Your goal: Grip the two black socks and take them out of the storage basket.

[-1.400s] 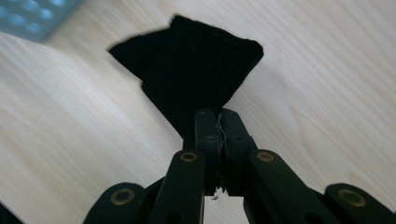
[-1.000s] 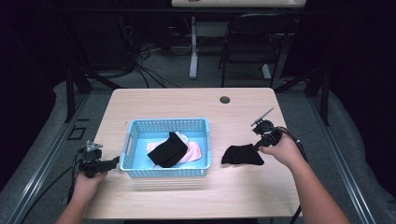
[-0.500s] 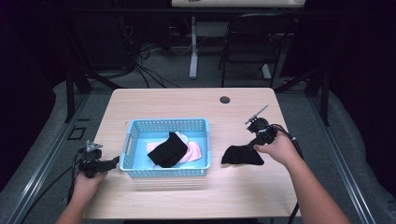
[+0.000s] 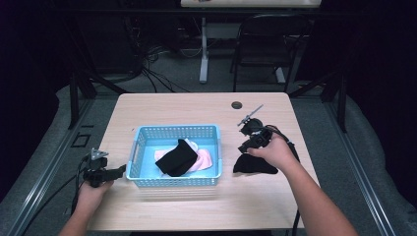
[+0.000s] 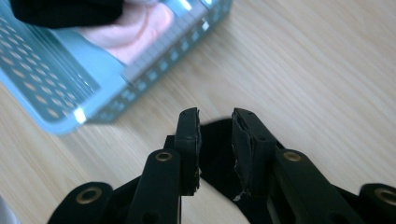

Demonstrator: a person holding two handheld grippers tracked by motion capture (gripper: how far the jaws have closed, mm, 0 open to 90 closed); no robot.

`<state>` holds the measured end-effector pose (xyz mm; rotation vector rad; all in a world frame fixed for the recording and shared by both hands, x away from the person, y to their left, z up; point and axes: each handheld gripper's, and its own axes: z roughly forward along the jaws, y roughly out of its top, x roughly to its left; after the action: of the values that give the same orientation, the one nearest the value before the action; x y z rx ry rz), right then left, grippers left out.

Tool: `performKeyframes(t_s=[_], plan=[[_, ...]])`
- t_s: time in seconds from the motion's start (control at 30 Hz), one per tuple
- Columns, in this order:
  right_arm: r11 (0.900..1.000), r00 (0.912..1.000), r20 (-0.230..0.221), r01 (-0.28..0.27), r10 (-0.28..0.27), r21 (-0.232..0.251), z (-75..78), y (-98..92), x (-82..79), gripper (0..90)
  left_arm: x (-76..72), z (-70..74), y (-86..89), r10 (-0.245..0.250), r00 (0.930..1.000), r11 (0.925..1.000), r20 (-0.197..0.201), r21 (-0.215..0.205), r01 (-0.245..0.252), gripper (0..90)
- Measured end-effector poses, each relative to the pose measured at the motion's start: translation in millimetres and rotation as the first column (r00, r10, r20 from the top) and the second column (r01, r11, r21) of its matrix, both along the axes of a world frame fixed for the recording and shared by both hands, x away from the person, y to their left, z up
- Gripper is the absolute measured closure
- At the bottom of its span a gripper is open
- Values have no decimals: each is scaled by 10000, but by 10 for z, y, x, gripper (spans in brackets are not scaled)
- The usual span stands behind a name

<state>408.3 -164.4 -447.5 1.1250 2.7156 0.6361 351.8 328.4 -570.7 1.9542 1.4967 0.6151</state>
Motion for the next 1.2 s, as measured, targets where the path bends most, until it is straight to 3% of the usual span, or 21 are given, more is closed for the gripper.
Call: performKeyframes(t_s=[0.17,0.27,0.63,0.97,1.2], plan=[[9978,9979,47,-653,653,114,-34,409,125,710,1,5,8,3,10000,10000,20,-38,-3,219],[9964,9969,93,-788,785,312,-88,600,184,711,3,4,8,5,10000,10000,29,-36,-4,218],[9916,9915,-351,-1244,1257,352,-333,1178,362,734,5,6,9,-39,10000,10000,35,-48,39,218],[9911,9888,-693,-1308,1322,238,-544,1469,433,707,2,13,11,-65,10000,9999,59,-77,65,218],[9933,9878,-1048,-1147,1154,127,-611,1524,479,667,0,16,11,-75,9999,9999,73,-91,76,218]])
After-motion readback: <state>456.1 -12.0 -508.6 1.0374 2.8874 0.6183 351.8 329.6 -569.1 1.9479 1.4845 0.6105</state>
